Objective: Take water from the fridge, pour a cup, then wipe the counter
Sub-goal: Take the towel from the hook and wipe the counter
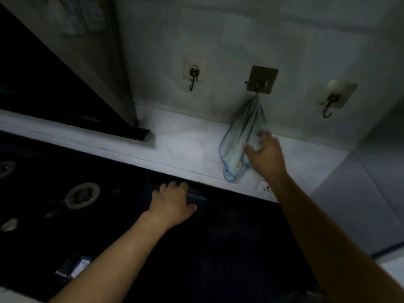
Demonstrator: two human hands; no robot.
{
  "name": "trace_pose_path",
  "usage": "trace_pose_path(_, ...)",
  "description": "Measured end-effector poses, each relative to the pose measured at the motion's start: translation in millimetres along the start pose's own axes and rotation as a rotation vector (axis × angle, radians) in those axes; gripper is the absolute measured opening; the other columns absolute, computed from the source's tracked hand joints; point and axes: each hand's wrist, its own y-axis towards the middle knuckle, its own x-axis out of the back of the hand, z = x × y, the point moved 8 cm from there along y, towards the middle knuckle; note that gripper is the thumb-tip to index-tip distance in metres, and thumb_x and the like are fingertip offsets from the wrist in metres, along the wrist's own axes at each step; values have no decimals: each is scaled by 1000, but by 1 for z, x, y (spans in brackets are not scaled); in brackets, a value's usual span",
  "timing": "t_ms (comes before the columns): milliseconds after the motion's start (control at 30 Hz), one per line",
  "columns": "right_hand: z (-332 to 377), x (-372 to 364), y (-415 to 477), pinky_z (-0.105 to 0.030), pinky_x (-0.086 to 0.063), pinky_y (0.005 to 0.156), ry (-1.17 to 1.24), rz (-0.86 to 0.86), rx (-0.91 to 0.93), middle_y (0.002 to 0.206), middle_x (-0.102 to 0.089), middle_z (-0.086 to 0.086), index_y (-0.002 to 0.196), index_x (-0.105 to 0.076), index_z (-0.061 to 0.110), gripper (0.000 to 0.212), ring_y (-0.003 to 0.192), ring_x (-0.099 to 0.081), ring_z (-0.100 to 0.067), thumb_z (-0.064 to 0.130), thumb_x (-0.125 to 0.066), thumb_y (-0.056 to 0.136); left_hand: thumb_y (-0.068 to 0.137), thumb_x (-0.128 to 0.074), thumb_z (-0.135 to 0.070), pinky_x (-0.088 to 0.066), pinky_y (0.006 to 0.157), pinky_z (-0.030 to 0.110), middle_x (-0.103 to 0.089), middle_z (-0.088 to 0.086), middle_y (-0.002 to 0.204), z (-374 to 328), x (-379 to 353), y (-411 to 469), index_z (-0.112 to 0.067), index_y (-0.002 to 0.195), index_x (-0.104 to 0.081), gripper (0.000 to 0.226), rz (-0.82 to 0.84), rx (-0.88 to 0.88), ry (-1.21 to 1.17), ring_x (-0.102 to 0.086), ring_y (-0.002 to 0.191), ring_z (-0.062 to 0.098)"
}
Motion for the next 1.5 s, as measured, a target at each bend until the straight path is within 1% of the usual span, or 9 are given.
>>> trace_pose_path(333,29,56,95,-25,-35,74,-5,-251,41,109,-68,-20,105,-66,2,29,99,-64,-37,27,-53,96,85,-62,-61,-40,109,42,-48,4,140,33,13,-30,-28,138,-47,63,-29,81,-136,-45,132,27)
trace_pose_path(533,102,162,59,-29,-43,71,282,-543,352,81,-64,-15,82,-63,3,37,75,-53,-6,39,-54,83,85,-69,-52,-46,99,30,-56,1,127,36,34,-24,-23,130,-57,55,-183,-29,-373,-55,120,20)
trace_pose_path(633,126,174,34,-29,-45,85,258,-379,293,78,-55,-2,96,-64,2,66,78,-50,-7,58,-39,71,85,-74,-44,-45,93,23,-60,-1,124,11,50,-22,-22,125,-59,48,-305,-190,-552,-59,115,14)
trace_pose_path(867,126,71,-101,-22,-34,55,158,73,417,68,-50,-5,76,-58,-2,30,59,-40,-3,25,-61,86,82,-77,-34,-50,100,27,-63,-15,131,-55,37,-40,-40,123,-55,47,-93,-590,-1043,-58,120,0)
trace_pose_path(1000,28,-22,-166,-24,-46,63,588,427,-157,71,-62,-1,75,-66,11,17,67,-57,-8,17,-66,91,80,-72,-28,-55,74,29,-73,-9,86,-40,-28,-33,-19,92,-71,14,86,-537,-1100,-65,80,3)
trace_pose_path(1167,-69,-93,-269,-30,-57,68,926,766,-710,85,-73,-13,94,-73,1,23,76,-71,-21,20,-71,80,74,-61,-27,-32,56,32,-42,-8,59,12,-114,-42,-23,58,-40,27,170,-224,-880,-39,61,9)
trace_pose_path(1267,-111,-93,-287,-34,-57,70,1043,600,-724,88,-72,-16,88,-77,7,26,82,-70,-26,27,-82,73,81,-68,-41,-45,61,34,-55,-10,74,28,-164,-59,-29,71,-47,26,303,-274,-535,-52,68,11)
trace_pose_path(1367,-125,-73,-290,-23,-48,62,1115,521,-537,67,-60,-5,66,-67,10,27,64,-61,-14,31,-74,81,83,-75,-45,-49,99,37,-52,-2,130,70,-222,-68,-31,123,-55,48,418,-219,-314,-54,115,17)
trace_pose_path(1500,-142,-113,-337,-38,-52,81,302,912,-184,83,-63,-1,78,-69,20,39,83,-60,-13,51,-51,90,81,-74,-54,-31,116,53,-21,18,162,160,-269,-64,-22,156,-22,96,289,112,-115,-29,144,39)
